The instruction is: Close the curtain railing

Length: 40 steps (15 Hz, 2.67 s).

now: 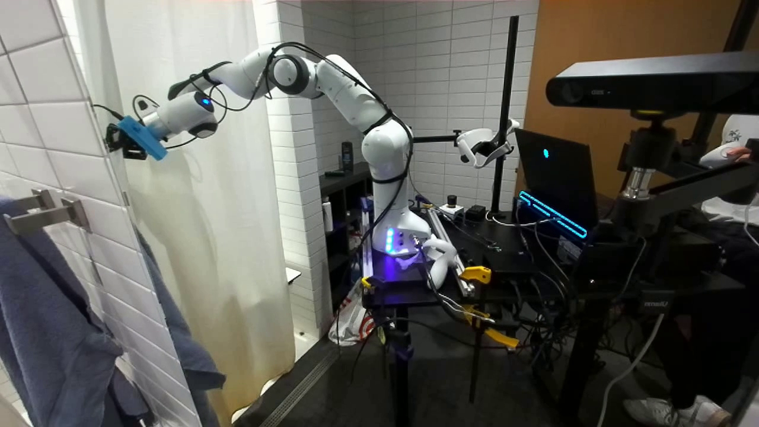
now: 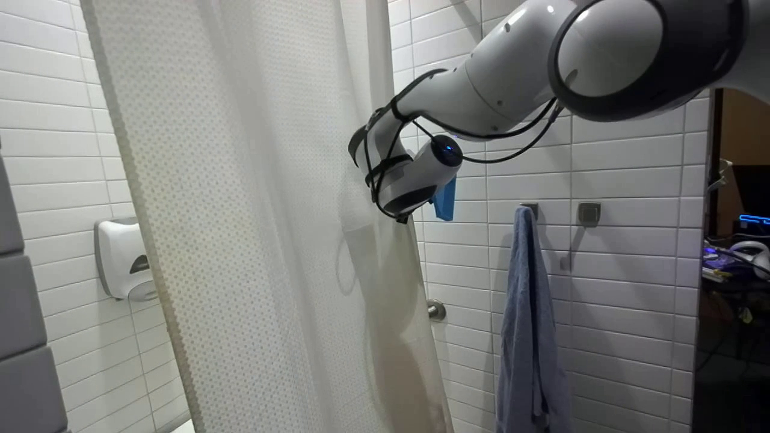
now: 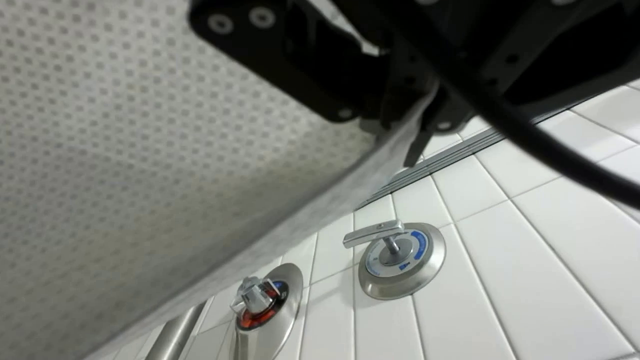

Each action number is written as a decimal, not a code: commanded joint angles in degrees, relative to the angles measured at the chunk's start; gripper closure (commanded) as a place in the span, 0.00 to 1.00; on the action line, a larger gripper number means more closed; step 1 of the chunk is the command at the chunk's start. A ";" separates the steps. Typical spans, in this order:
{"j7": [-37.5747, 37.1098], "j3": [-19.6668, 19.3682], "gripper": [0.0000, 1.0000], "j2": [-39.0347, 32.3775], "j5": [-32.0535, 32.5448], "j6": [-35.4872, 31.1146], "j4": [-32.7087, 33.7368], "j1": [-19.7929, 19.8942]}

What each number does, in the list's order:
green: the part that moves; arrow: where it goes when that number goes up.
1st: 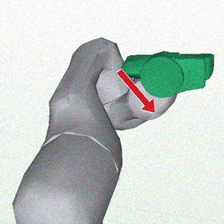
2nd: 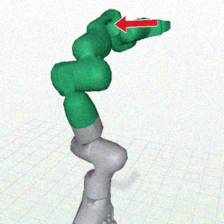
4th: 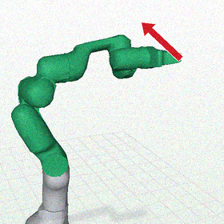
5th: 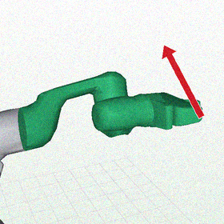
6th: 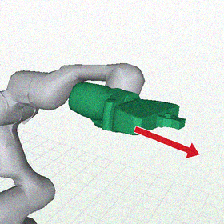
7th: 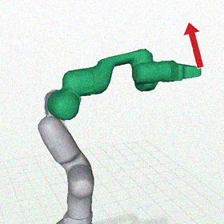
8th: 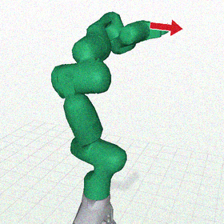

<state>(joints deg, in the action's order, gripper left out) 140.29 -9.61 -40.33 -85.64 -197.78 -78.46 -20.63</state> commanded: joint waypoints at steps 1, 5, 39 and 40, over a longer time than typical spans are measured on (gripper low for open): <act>-0.65 -6.14 0.99 -4.65 0.21 -0.51 2.65 -2.62; -1.22 -13.30 0.99 -6.98 -0.84 -0.54 2.85 -6.25; 8.62 19.88 0.00 14.30 -17.69 -0.16 -32.79 15.66; 8.62 21.99 0.00 14.72 -17.52 -0.15 -33.95 17.56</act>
<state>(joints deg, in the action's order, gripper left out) 148.92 7.18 -28.83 -102.82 -197.93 -107.69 -7.70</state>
